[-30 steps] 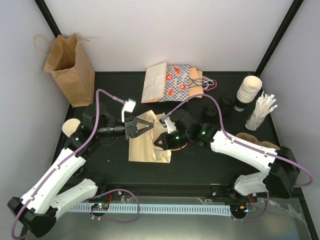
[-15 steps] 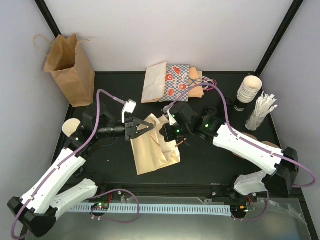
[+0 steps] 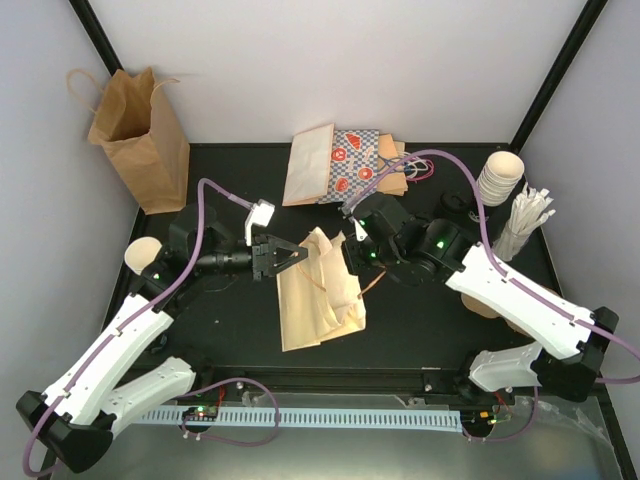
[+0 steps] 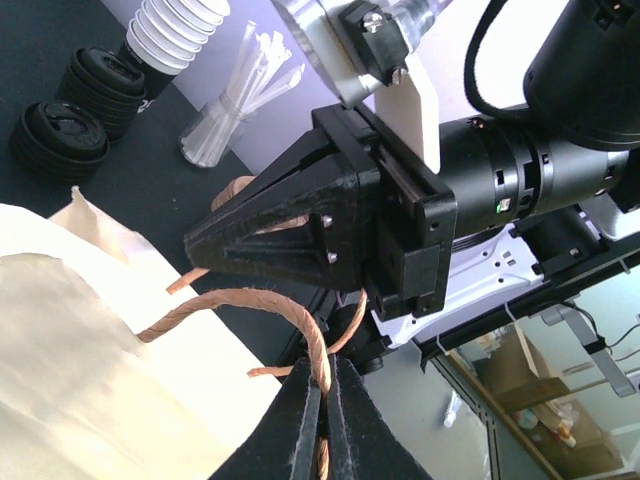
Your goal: Pack the takeout coffee
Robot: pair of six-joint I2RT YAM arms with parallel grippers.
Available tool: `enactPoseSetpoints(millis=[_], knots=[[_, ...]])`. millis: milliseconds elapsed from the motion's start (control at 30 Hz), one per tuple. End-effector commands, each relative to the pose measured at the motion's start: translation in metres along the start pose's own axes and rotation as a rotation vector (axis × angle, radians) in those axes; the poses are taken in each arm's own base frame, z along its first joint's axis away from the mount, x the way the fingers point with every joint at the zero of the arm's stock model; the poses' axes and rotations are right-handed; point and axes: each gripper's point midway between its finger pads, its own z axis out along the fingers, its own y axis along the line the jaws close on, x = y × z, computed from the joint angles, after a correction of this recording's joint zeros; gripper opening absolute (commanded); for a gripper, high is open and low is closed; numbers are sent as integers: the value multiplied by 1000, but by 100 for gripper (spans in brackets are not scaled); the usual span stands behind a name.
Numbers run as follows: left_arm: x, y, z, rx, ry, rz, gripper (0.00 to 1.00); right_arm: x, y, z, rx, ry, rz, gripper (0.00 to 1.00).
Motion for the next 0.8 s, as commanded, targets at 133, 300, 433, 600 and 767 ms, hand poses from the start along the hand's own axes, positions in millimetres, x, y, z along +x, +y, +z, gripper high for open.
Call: enactPoseSetpoints(millis=[133, 300, 433, 600, 767], knots=[[-1, 3, 2, -13, 0, 12, 1, -21, -2, -47, 9, -116, -26, 3], [-1, 3, 3, -10, 3, 9, 2, -42, 24, -77, -144, -211, 13, 3], [-3, 3, 4, -11, 1, 8, 2, -49, 51, -85, -304, -235, 48, 3], [-4, 3, 5, -9, -1, 2, 2, -44, 68, -69, -418, -207, 121, 2], [-6, 1, 3, -10, -12, 9, 1, -27, 49, -38, -328, -152, 225, 1]])
